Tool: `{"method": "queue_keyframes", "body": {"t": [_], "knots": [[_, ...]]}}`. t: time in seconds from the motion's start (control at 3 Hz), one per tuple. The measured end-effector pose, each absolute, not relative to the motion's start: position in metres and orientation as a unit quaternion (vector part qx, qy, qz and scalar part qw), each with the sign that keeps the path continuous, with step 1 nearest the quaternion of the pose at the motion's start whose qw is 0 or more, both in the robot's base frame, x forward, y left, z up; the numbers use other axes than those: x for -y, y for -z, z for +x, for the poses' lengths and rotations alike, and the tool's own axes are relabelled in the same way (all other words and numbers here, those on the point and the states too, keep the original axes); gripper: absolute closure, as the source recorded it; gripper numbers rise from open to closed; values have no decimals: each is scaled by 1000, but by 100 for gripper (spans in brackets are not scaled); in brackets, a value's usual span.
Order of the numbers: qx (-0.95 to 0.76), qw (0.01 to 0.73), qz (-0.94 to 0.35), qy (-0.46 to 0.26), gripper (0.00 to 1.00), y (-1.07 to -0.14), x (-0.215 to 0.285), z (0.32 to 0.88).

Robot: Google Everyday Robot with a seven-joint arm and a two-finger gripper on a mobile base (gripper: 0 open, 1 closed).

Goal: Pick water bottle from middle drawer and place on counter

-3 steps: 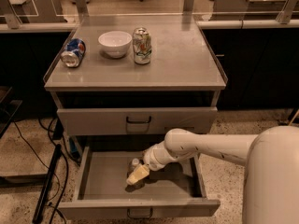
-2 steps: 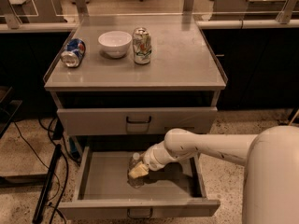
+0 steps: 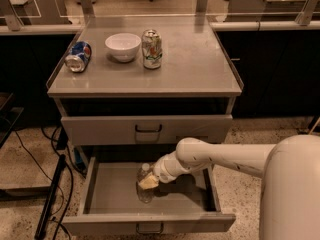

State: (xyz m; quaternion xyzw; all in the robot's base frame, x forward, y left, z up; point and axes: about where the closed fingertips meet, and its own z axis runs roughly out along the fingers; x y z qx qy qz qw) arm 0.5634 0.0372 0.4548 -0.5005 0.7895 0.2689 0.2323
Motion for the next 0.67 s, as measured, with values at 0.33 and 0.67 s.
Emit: {"method": "queue_keyframes", "body": {"t": [0.33,0.67], "knots": [[-783,251,-501,-269,100,-483,-39,556],[-780,278,-492,-270,100,-533,-37,542]]}}
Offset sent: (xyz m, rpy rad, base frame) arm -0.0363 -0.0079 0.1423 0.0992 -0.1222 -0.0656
